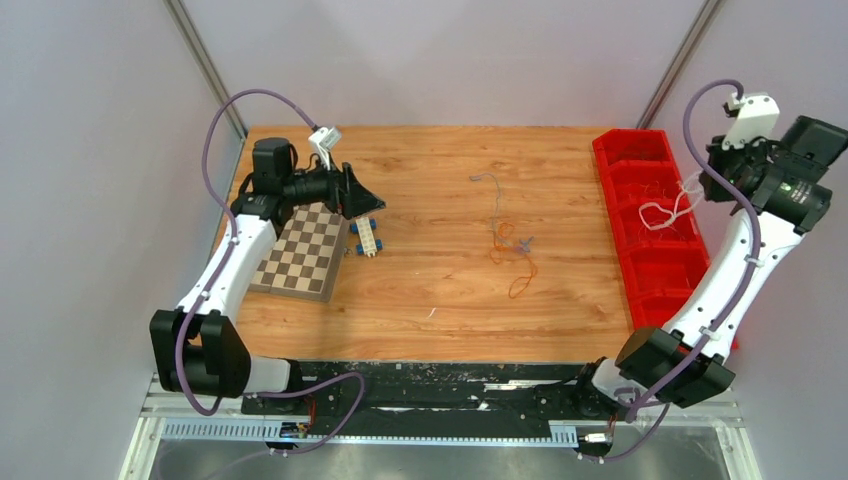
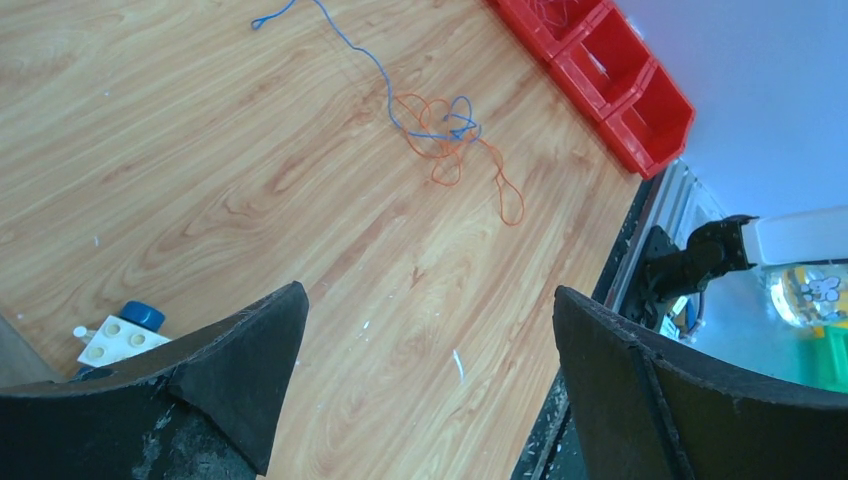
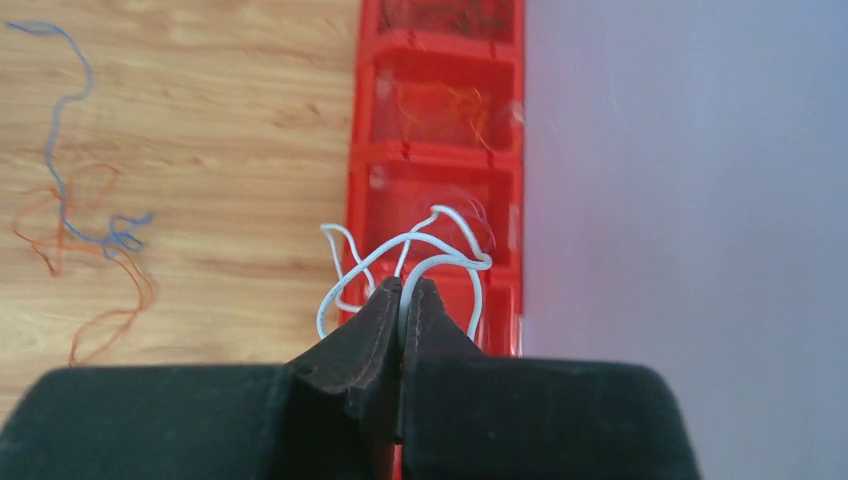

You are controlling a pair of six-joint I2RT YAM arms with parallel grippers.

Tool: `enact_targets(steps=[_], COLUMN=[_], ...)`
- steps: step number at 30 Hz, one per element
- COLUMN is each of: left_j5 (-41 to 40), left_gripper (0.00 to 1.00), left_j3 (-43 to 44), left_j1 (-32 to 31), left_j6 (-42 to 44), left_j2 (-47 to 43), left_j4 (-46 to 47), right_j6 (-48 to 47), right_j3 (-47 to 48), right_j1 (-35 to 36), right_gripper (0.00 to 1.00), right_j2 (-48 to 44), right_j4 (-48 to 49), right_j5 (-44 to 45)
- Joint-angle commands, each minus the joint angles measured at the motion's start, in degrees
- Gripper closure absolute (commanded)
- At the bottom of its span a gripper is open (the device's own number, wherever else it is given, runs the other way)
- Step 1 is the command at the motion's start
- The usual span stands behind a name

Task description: Untangle the cables

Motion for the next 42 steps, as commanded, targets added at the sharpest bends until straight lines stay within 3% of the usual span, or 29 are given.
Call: enact_targets(steps=[1, 10, 16, 26, 42], left_j5=[-1.9, -0.2, 1.0, 1.3, -0.1], left_gripper=[0.00, 0.00, 0.00, 0.00, 0.00], left_j3=[-0.5, -5.0, -4.3, -0.8, 2.0], left_j1=[-1.7, -2.4, -2.5, -3.2, -3.3], left_j6=[2.7, 1.1, 3.1, 3.4, 8.4], left_j2=[-2.8, -2.6, -2.8, -1.1, 0.1], left_j4=[2.0, 3.4, 0.2, -3.0, -8.7], right_j6=[-9.1, -19.3, -24.4, -30.1, -35.0], right_j3=[1.1, 3.2, -3.7, -18.6, -38.4], right_j1=[-6.5, -16.0, -19.1, -22.8, -26.5], right_gripper=[1.00, 1.00, 1.00, 1.00, 1.00], right_j2=[-1.8, -3.3, -8.6, -12.9, -14.6], right_j4=[-9.9, -19.7, -20.6, -16.0, 1.3], right_j5=[0.9, 4.8, 6.7, 11.3, 13.7])
